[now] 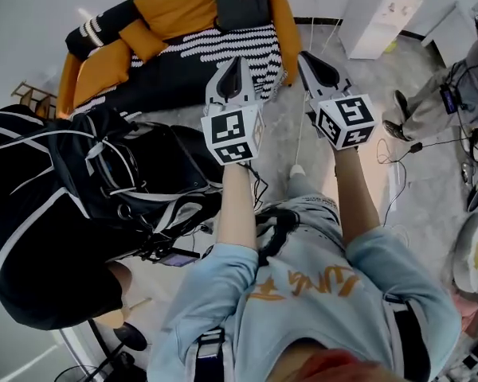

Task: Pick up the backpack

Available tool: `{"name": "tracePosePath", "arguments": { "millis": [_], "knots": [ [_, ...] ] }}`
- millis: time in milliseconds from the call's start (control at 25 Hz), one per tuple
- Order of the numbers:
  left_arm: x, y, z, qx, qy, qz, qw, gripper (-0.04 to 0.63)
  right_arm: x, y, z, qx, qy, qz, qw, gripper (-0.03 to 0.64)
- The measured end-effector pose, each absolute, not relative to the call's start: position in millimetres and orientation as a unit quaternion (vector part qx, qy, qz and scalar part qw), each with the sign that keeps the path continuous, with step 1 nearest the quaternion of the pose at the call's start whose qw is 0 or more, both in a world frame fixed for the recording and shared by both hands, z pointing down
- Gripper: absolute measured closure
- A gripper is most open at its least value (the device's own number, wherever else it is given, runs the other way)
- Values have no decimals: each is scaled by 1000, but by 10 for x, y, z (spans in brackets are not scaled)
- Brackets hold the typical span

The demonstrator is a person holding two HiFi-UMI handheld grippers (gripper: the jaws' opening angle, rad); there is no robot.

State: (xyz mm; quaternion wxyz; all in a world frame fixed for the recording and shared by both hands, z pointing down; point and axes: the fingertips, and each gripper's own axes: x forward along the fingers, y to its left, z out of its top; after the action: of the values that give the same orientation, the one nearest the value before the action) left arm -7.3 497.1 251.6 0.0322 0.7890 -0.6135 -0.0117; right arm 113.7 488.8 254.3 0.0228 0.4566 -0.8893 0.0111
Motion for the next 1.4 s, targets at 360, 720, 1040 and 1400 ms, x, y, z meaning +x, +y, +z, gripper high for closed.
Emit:
{"name": "tracePosePath", "arguments": {
  "millis": [360,720,1040,1400],
  "knots": [
    [133,4519,2555,768,-640,-10,31,574,1366,4371,2571,431,-902,6,32,581],
    [311,3790,2356,741,-671,-21,25,574,1738,3546,2367,410,-912,-1,26,581],
    [116,3209,2223,719,-695,-22,10,574,1603,2841,2301,378,-926,0,15,581],
    [-236,2663,2335,713,-699,-45,-6,574,1254,2323,2408,357,-934,-30,9,581]
  ]
}}
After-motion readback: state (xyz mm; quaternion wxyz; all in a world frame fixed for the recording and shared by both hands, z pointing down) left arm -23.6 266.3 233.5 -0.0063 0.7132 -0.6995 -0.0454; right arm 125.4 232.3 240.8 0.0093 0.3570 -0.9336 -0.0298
